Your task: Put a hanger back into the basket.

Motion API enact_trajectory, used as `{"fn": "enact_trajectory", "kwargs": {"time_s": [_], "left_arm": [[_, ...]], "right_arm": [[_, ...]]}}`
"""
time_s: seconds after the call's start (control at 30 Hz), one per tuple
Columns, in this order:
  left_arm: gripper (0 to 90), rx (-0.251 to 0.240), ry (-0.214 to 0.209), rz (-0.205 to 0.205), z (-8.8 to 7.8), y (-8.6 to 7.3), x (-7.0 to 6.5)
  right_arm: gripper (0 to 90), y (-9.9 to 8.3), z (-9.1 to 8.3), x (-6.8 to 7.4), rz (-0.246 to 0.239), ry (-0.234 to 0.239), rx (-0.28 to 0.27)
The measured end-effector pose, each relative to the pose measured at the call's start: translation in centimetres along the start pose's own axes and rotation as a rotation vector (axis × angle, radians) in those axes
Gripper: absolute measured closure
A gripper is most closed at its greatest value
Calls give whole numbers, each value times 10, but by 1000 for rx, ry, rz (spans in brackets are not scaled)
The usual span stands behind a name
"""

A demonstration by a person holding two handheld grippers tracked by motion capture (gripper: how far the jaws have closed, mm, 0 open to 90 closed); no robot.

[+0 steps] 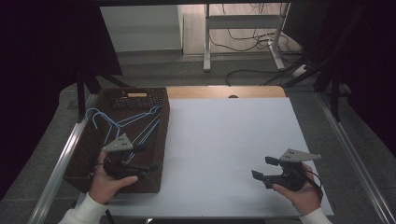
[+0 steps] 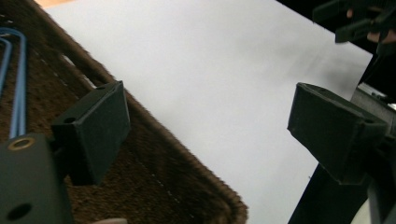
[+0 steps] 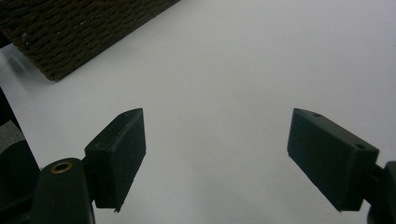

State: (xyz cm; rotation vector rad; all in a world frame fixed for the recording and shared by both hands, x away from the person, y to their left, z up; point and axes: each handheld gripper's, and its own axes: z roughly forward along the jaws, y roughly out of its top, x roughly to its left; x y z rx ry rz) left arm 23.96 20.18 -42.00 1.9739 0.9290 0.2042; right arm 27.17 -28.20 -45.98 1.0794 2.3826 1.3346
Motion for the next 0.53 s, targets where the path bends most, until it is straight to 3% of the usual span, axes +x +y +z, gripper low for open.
{"fn": "enact_trajectory", "kwargs": {"time_s": [0.23,0.53], "left_arm": [[116,33,-8,3,11,-8,-9],[116,30,6,-11,13,-12,-8]], "right_arm": [[199,6,-2,-1,0,-1,-22],[188,7,-4,-3,-8,-6,-36]]}}
